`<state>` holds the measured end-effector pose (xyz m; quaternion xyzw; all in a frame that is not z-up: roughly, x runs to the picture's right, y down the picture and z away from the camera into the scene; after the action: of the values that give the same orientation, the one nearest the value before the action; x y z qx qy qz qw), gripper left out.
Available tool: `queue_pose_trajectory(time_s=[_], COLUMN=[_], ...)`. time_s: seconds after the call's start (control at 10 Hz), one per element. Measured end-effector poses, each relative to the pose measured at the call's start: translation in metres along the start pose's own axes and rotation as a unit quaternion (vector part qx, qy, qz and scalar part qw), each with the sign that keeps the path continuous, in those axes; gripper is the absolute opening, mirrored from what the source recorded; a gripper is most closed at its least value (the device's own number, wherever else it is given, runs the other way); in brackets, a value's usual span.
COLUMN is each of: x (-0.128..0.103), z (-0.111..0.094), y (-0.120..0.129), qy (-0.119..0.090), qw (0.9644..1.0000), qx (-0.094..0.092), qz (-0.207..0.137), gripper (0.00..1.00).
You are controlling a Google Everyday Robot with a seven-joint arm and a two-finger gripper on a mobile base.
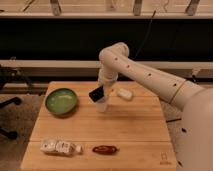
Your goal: Place the eraser in the ceramic cup
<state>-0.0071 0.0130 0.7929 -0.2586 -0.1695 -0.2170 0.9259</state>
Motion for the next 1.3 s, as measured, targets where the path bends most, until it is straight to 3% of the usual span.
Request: queue_pose_trajectory(time_s=[0.3,0.8,1.1,1.3], x=[-0.002,-0.005,-0.005,-0.004], z=[0.006,0.016,0.018,0.016], y=[-0.001,-0.001,0.0,0.0], qy=[0.0,0.008,0.012,0.014], qw=[1.0,0.9997,0.9996,0.9996], qx=[-0.007,-0.023,-0.024,-0.023], qz=[-0.003,-0.009,-0.007,-0.005], gripper=[0.02,0.53,0.79,0.8])
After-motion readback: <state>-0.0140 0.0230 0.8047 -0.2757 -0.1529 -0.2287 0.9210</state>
